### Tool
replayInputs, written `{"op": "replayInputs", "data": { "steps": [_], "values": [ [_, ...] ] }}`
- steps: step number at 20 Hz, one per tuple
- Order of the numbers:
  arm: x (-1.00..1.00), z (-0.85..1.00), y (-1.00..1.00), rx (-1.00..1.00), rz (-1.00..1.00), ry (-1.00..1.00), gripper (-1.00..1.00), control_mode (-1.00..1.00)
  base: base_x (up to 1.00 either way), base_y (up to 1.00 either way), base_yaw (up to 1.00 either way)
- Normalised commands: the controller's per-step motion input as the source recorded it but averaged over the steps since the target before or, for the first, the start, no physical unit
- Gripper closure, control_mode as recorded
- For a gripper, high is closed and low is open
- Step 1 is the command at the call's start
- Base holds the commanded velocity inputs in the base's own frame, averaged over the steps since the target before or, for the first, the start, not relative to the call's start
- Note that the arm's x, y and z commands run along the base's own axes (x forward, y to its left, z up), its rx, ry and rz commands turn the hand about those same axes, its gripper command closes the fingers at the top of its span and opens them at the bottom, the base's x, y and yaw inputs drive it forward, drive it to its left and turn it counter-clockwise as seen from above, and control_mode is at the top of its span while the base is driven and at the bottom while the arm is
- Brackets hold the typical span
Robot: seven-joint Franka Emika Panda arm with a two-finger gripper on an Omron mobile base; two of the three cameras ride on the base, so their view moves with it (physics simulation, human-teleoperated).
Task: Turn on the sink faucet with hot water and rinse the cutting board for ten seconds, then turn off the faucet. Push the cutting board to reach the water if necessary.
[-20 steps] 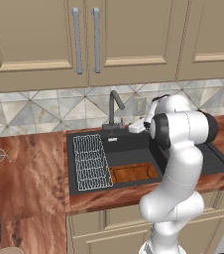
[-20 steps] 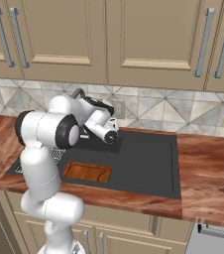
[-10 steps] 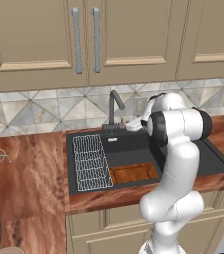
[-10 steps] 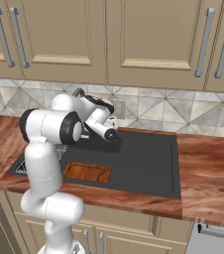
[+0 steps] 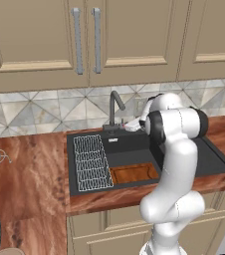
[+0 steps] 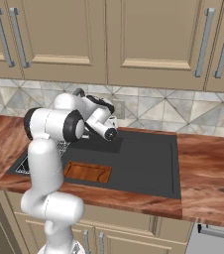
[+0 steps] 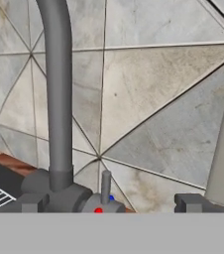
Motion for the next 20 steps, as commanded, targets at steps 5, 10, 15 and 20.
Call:
{"op": "replayInputs", "data": {
  "steps": [5,10,15,20],
  "values": [
    [0.13,-0.23,0.07,0.00,0.00,0.00,-1.00,-1.00,0.00,0.00,0.00],
    [0.12,-0.21,0.09,0.00,0.00,0.00,-1.00,-1.00,0.00,0.00,0.00],
    [0.09,-0.04,0.04,0.00,0.00,0.00,-1.00,-1.00,0.00,0.00,0.00],
    [0.05,0.00,0.00,0.00,0.00,0.00,-1.00,-1.00,0.00,0.00,0.00]
  ]
}}
